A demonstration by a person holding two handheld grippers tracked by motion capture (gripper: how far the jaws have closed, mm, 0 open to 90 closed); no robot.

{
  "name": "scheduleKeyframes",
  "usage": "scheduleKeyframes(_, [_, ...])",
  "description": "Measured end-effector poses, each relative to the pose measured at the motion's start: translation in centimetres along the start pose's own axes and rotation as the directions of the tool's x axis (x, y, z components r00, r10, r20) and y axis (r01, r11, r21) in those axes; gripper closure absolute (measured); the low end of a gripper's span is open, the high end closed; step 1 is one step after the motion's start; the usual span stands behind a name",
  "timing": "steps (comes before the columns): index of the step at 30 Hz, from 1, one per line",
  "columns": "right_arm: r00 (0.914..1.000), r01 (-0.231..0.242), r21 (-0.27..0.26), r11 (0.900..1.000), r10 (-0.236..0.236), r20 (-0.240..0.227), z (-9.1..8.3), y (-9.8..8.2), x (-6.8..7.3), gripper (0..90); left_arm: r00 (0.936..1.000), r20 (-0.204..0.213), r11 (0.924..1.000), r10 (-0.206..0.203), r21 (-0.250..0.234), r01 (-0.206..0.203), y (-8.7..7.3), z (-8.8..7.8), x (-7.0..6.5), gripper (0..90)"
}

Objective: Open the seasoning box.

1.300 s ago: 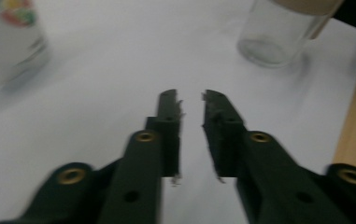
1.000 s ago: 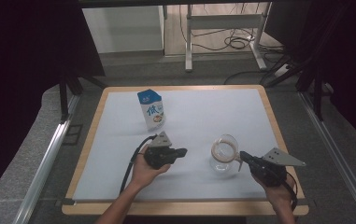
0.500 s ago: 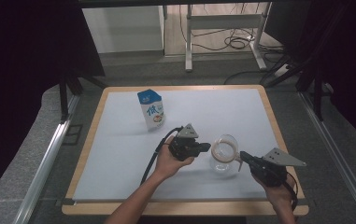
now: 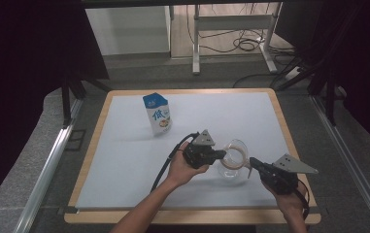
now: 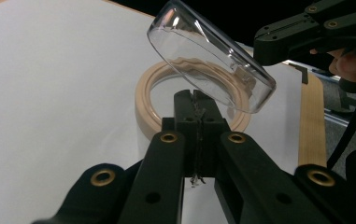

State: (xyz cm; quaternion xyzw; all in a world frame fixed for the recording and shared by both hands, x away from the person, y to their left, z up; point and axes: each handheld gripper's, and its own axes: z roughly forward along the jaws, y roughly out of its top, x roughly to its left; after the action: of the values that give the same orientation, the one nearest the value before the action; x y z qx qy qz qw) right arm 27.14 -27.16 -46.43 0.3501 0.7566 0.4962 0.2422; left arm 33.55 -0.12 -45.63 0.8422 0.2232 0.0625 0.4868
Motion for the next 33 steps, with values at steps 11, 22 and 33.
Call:
scheduleKeyframes(11, [0.9991, -0.039, 0.042, 0.998, 0.039, 0.019, -0.7, -1.8, 0.1, 89.8, 0.9990, -0.008, 0.9991, 0.043, -0.002, -0.043, 0.9, 0.1, -1.1, 90.0])
scheduleKeyframes(22, [0.9862, -0.145, 0.034, 0.989, 0.142, 0.086, -1.3, -3.8, -3.3, 87.3, 0.9970, 0.022, 0.9972, 0.074, -0.004, -0.074, 2.0, 1.0, -2.7, 90.0])
scheduleKeyframes(33, [0.9864, -0.140, 0.042, 0.989, 0.136, 0.092, -0.9, -3.8, -2.9, 83.5, 0.9953, 0.049, 0.9965, 0.084, -0.009, -0.083, 2.6, 2.4, -4.0, 90.0])
